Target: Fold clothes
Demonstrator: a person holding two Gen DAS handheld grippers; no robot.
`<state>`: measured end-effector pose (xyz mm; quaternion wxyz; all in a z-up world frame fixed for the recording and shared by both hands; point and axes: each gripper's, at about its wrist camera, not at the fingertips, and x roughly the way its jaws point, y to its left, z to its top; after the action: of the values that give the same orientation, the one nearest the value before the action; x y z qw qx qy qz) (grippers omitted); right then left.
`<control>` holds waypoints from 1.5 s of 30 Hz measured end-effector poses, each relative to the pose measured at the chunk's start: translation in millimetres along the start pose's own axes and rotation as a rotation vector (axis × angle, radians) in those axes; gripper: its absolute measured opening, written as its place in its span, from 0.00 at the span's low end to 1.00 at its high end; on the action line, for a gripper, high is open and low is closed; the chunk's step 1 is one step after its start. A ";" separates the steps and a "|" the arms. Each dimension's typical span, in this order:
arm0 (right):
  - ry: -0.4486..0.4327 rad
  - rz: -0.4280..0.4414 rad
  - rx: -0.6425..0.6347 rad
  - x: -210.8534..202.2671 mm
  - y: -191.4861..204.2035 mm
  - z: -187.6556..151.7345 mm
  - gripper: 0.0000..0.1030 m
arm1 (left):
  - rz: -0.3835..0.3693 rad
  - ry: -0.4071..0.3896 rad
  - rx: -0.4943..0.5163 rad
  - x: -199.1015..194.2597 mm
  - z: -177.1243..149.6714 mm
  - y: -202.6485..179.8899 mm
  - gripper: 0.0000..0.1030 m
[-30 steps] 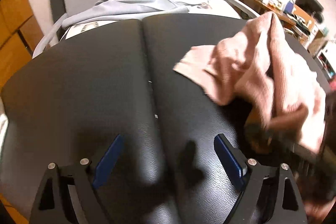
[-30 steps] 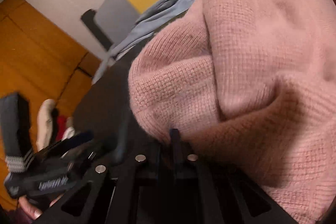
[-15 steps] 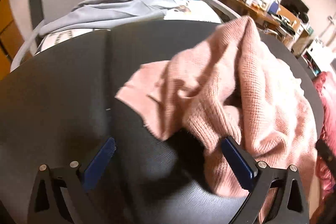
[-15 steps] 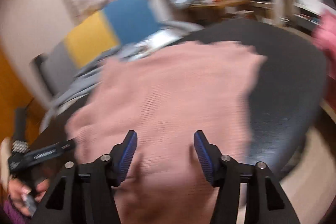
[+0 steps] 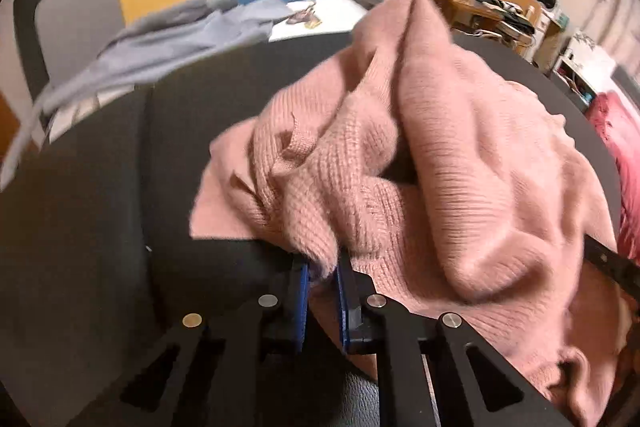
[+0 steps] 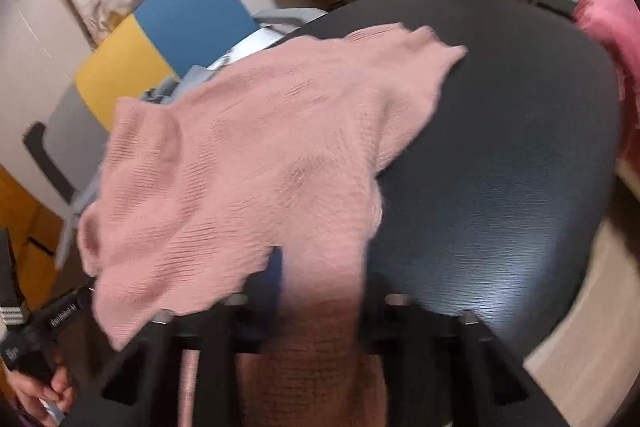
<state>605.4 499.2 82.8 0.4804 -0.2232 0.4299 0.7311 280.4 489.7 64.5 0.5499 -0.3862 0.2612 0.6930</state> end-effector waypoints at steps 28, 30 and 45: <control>-0.165 0.528 -0.119 -98.3 188.3 63.5 0.29 | -0.092 -0.302 -0.093 -154.6 -40.0 61.3 0.81; -0.111 0.378 -0.104 -80.4 163.1 46.0 0.29 | -0.108 -0.226 -0.069 -133.5 -48.5 46.4 0.82; 0.076 0.240 0.404 -3.8 -17.8 5.5 0.54 | 0.264 -0.198 0.323 -52.1 -44.9 -49.4 0.95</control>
<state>623.5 504.9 81.1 0.4086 -0.0972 0.6086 0.6732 344.2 437.9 85.1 0.5323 -0.1857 0.3619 0.7424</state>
